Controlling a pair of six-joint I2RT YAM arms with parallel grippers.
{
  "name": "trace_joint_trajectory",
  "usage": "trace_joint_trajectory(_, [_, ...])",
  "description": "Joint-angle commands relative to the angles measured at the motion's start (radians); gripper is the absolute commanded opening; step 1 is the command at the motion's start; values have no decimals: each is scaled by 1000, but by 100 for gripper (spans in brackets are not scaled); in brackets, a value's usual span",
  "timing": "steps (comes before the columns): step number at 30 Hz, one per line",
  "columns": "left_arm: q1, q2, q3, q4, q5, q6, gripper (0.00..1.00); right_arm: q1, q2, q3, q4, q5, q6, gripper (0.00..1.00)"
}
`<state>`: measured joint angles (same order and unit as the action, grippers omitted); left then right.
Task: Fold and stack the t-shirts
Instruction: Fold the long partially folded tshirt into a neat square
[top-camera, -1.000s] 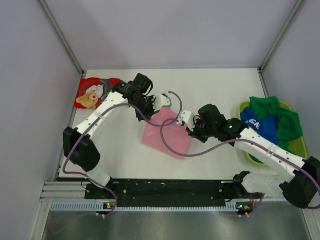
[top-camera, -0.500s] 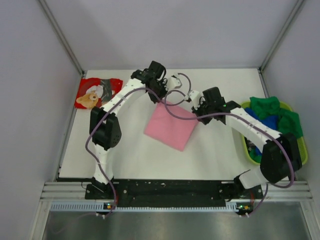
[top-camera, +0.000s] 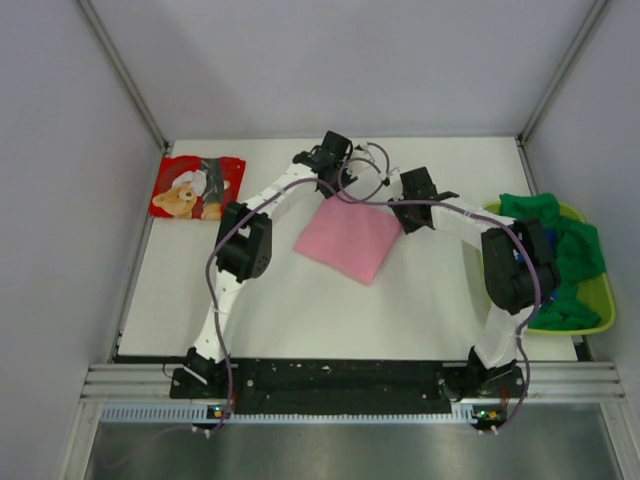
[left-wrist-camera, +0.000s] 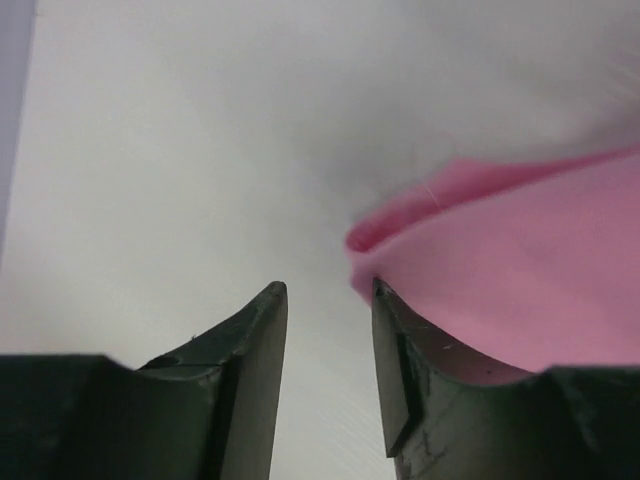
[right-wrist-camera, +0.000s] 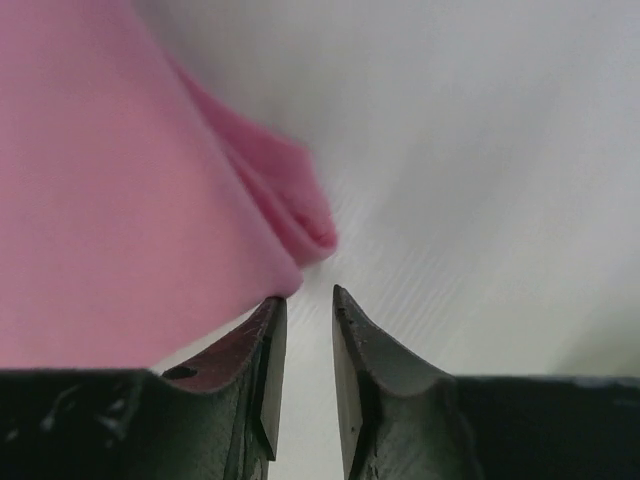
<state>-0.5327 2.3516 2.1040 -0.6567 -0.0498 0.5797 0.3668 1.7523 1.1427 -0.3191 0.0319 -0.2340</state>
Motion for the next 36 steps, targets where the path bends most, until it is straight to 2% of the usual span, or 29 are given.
trace_joint_trajectory(1, [16, 75, 152, 109, -172, -37, 50, -32, 145, 152, 45, 209, 101, 29])
trace_joint_trajectory(4, [16, 39, 117, 112, -209, -29, 60, -37, 150, 201, 22, 258, 114, 33])
trace_joint_trajectory(8, [31, -84, 7, 128, -220, -46, 61, -37, 21, 192, -8, 208, 198, 32])
trace_joint_trajectory(12, [36, -242, -148, 126, -47, -98, 56, -8, -103, 114, -12, 100, 318, 27])
trace_joint_trajectory(14, [33, -288, -211, 115, 45, -124, 53, -2, -119, 80, 6, -27, 381, 27])
trace_joint_trajectory(16, [33, -302, -240, 95, 143, -158, 51, -3, -93, 58, 40, -162, 432, 23])
trace_joint_trajectory(18, [36, -292, -246, 71, 160, -196, 50, -9, -38, 74, 19, -139, 482, 15])
trace_joint_trajectory(20, [40, -281, -252, 60, 156, -242, 53, -28, 30, 103, -20, -77, 495, 11])
trace_joint_trajectory(24, [66, -284, -283, 69, 185, -339, 55, -68, 162, 188, -29, -130, 513, 10])
trace_joint_trajectory(29, [105, -269, -299, 81, 237, -451, 57, -100, 311, 343, -70, -87, 541, 9])
trace_joint_trajectory(32, [111, -236, -294, 83, 272, -491, 59, -109, 335, 399, -80, -60, 549, 9])
trace_joint_trajectory(36, [120, -163, -265, 69, 349, -561, 62, -109, 360, 471, -113, -78, 538, 15])
